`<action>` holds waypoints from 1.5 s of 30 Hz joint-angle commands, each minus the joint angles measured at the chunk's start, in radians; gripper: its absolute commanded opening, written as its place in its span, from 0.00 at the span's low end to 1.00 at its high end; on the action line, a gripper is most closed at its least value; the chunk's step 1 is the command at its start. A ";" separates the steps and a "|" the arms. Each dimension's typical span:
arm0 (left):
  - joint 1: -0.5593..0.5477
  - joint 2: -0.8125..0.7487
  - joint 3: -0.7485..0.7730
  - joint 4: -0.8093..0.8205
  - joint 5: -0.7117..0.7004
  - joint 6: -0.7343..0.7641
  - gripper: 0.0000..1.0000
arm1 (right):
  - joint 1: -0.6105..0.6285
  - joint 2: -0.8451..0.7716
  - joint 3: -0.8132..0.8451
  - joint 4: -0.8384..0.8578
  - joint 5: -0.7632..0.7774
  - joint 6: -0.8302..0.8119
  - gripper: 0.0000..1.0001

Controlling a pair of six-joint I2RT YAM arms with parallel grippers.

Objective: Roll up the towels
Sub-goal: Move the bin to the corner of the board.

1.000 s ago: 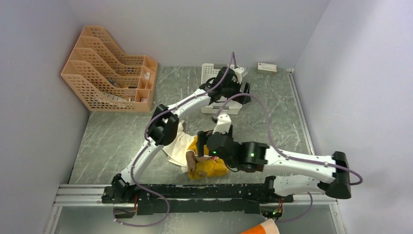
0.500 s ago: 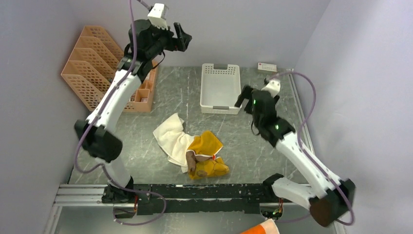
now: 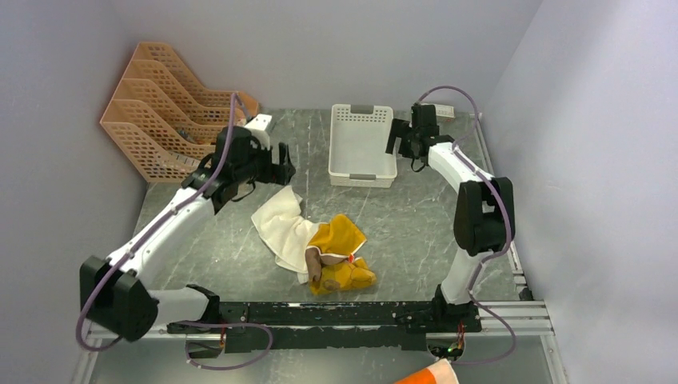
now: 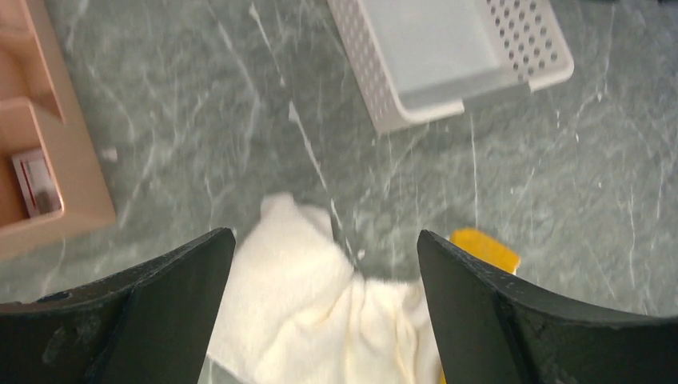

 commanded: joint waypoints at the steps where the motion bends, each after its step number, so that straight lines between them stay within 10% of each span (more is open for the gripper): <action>1: 0.002 -0.156 -0.098 -0.052 -0.031 -0.032 0.97 | -0.001 0.078 0.092 0.017 -0.061 -0.073 0.93; 14: 0.002 -0.295 -0.232 -0.148 -0.053 -0.029 0.97 | -0.001 0.320 0.296 -0.110 -0.026 -0.126 0.45; 18: 0.002 -0.300 -0.228 -0.160 -0.058 -0.022 0.97 | -0.006 0.314 0.288 -0.127 0.003 -0.131 0.01; 34: 0.002 -0.277 -0.224 -0.136 -0.017 -0.018 0.97 | -0.208 -0.172 -0.066 -0.131 0.114 -0.063 0.00; 45: 0.002 -0.190 -0.122 -0.177 0.047 0.029 0.96 | -0.421 0.060 0.218 -0.294 0.070 -0.242 0.09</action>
